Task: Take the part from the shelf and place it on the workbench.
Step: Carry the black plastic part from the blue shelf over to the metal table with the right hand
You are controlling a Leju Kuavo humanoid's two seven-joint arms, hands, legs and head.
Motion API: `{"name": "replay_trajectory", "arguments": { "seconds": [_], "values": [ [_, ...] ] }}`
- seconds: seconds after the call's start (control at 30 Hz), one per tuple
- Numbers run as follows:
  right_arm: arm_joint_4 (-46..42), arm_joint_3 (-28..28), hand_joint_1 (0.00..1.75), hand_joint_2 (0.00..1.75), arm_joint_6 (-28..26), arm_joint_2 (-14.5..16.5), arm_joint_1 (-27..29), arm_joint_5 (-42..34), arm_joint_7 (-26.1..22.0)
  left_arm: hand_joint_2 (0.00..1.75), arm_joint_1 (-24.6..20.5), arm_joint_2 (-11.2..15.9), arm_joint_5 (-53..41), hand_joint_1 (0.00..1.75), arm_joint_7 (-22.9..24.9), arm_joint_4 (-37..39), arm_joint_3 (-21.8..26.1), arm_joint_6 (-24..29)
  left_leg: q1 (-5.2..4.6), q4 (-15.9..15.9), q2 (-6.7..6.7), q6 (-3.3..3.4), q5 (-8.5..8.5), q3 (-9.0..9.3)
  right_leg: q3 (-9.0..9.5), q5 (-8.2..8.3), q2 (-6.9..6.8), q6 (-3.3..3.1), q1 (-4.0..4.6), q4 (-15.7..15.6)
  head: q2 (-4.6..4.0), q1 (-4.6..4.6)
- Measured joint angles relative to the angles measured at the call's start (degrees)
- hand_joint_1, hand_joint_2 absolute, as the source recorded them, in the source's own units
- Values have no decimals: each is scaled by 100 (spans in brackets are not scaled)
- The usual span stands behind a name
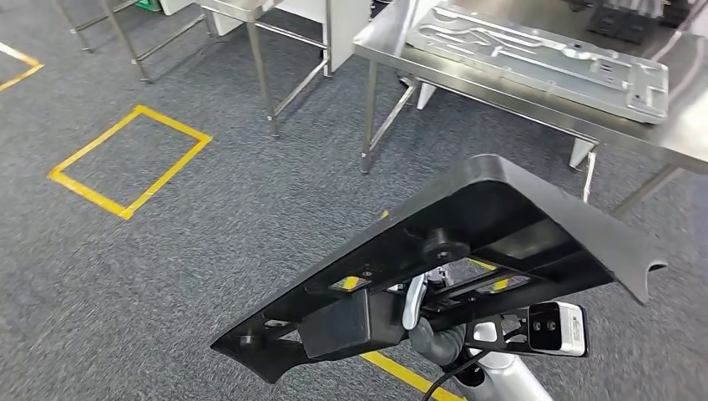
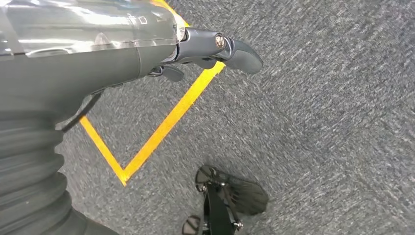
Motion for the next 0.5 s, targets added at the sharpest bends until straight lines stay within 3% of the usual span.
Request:
{"name": "replay_trajectory", "arguments": {
  "seconds": [0.03, 0.07, 0.1, 0.17, 0.23, 0.3, 0.37, 0.43, 0.5],
  "values": [
    [16, -2, 175, 175, 3, -2, -31, -35, 10, 175, -8, 1, 5, 0, 15, 1, 0, 12, -2, 0, 74, -2, -10, 7, -4, 79, -22, 5, -11, -9, 0, 0],
    [35, -3, 175, 175, -2, -3, -86, -79, 35, 175, -18, 1, 9, 0, 25, 1, 0, 21, -4, 1, 144, -10, -22, 21, 119, 251, -53, -1, -15, -255, 0, 1],
    [53, -3, 175, 175, -19, -3, -162, -126, 71, 175, -31, 0, 9, 0, 30, 1, -1, 28, -6, 0, 207, -21, -35, 41, 336, 462, -135, -21, -8, -664, 0, 0],
    [80, -3, 175, 175, -90, 4, -347, -227, 170, 175, -52, -2, 1, 0, 23, 1, -3, 28, -27, 4, 312, -65, -68, 77, 722, 714, -359, -83, 50, -1408, 0, 1],
    [90, -9, 175, 175, -190, 17, -473, -301, 261, 175, -72, -3, -22, 0, 3, 1, -12, 20, -44, 2, 407, -123, -93, 100, 819, 727, -422, -139, 108, -1635, 0, 1],
    [80, -23, 175, 175, -279, 26, -500, -327, 336, 175, -100, -3, -48, 0, -10, 1, -39, 16, -41, 5, 464, -183, -127, 134, 828, 746, -294, -188, 101, -1668, 0, 0],
    [44, -36, 175, 175, -325, 44, -485, -298, 379, 175, -116, -2, -56, 0, -20, 1, -72, 16, -25, 236, 281, -233, -288, 62, 873, 769, -179, -247, 58, -1722, 0, 0],
    [-2, -40, 175, 175, -323, 82, -420, -210, 389, 175, -103, -3, -43, 0, -32, 1, -83, 9, -7, 932, 19, -261, -627, -271, 900, 769, -59, -294, 38, -1738, 0, -1],
    [-24, -42, 175, 175, -291, 105, -304, -128, 378, 175, -79, -6, -13, 0, -46, 1, -83, -8, -3, 1603, -63, -278, -836, -637, 908, 759, 87, -312, 46, -1727, 0, -1]
  ]
}}
